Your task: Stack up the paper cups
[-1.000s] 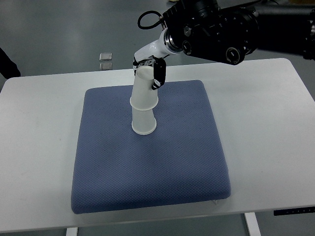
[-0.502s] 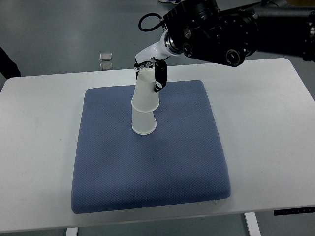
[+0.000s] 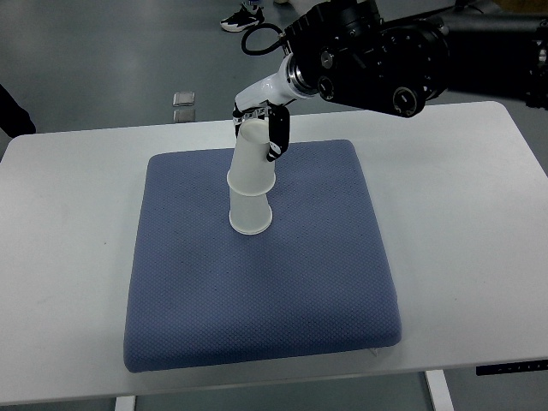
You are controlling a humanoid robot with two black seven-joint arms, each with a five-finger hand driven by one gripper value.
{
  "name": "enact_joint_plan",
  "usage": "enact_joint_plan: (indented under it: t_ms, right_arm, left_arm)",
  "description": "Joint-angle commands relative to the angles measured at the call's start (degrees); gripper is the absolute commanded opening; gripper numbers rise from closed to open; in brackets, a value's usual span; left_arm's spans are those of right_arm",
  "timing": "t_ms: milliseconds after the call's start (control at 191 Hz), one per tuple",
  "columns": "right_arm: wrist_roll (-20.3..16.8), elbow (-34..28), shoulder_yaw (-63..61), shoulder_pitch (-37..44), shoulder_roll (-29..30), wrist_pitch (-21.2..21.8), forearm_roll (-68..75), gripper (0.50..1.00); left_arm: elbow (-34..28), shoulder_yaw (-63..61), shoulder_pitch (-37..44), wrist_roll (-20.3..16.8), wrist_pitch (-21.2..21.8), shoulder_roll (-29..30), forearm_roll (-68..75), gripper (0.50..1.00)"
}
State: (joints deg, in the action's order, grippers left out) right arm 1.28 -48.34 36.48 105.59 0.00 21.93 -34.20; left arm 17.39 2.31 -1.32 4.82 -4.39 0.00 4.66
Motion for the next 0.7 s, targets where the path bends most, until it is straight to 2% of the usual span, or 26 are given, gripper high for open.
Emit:
enact_joint_plan:
  t_ms: [0, 696]
  right_arm:
    - [0.0, 0.0, 0.0, -0.3, 0.0, -0.6, -0.1, 0.752]
    - [0.0, 0.1, -0.1, -3.7, 0.0, -2.4, -0.4, 0.760]
  left_arm:
    - [0.0, 0.0, 0.0, -0.1, -0.1, 0.0, 0.0, 1.000]
    - [-0.1, 0.1, 0.0, 0.0, 0.0, 0.0, 0.0, 1.000]
